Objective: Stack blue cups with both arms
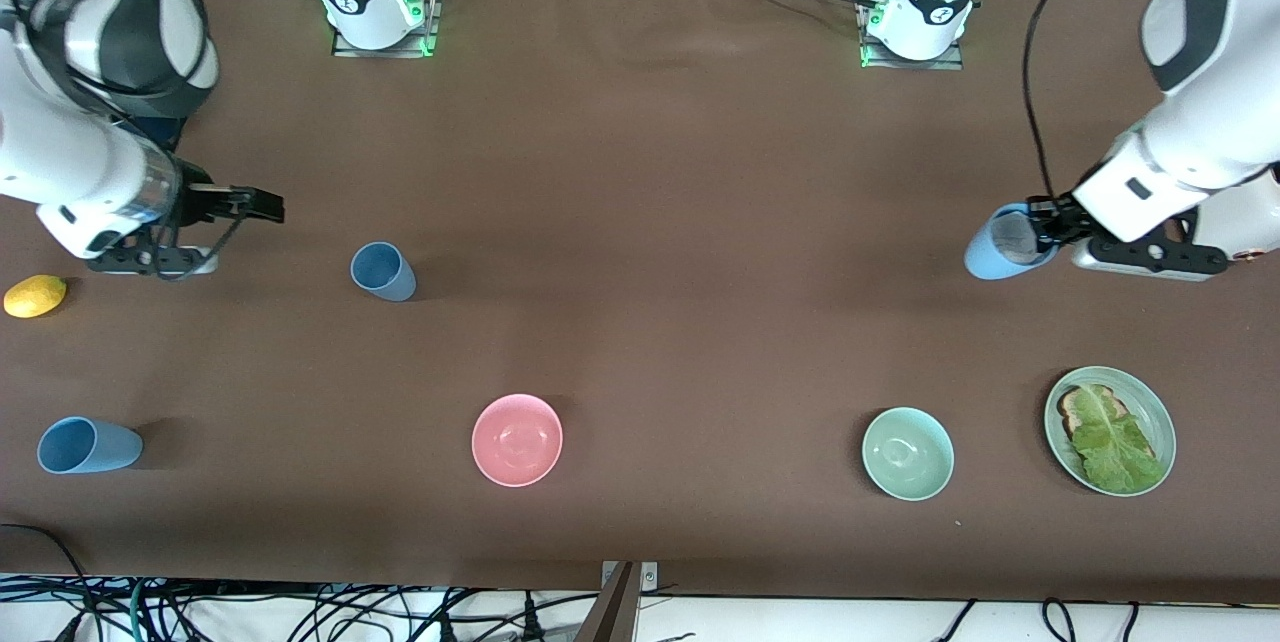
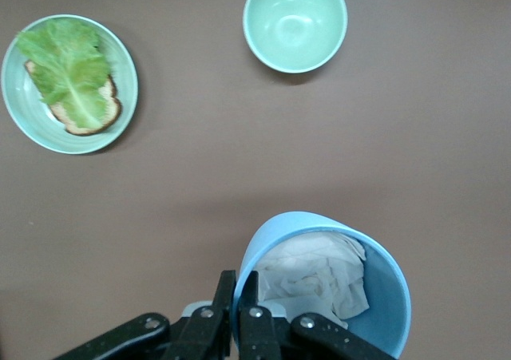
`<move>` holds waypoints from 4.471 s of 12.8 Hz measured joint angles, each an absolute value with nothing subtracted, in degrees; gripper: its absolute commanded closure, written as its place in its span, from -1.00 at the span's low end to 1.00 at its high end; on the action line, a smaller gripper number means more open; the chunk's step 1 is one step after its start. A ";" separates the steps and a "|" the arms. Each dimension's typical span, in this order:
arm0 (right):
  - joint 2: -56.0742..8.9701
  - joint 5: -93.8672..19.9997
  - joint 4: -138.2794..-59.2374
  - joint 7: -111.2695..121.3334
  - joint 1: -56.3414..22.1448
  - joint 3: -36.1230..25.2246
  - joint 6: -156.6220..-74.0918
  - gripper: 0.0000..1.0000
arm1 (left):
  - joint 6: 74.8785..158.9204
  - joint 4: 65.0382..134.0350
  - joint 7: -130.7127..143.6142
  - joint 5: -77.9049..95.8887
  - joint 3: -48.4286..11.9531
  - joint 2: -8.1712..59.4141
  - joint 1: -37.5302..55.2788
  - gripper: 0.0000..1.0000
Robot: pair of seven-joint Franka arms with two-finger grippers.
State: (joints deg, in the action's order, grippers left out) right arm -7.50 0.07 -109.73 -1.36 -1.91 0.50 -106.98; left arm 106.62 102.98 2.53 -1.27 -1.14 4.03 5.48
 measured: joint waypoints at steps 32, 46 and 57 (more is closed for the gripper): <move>-14.97 0.06 -119.20 -4.52 -2.17 4.65 -131.51 1.00 | 126.43 71.62 77.56 -4.48 -0.36 49.36 43.93 -1.00; -10.55 -2.06 -90.58 -4.57 -2.17 4.72 -86.27 1.00 | 117.94 68.51 75.76 -4.55 -0.12 44.40 43.76 -1.00; -10.24 -5.93 -90.18 -14.53 -2.87 8.10 -88.07 1.00 | 105.99 68.10 34.68 -0.02 0.69 34.15 26.47 -1.00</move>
State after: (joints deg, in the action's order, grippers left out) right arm -10.24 -5.93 -90.18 -14.53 -2.87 8.10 -88.07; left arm 105.99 68.10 34.68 -0.02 0.69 34.15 26.47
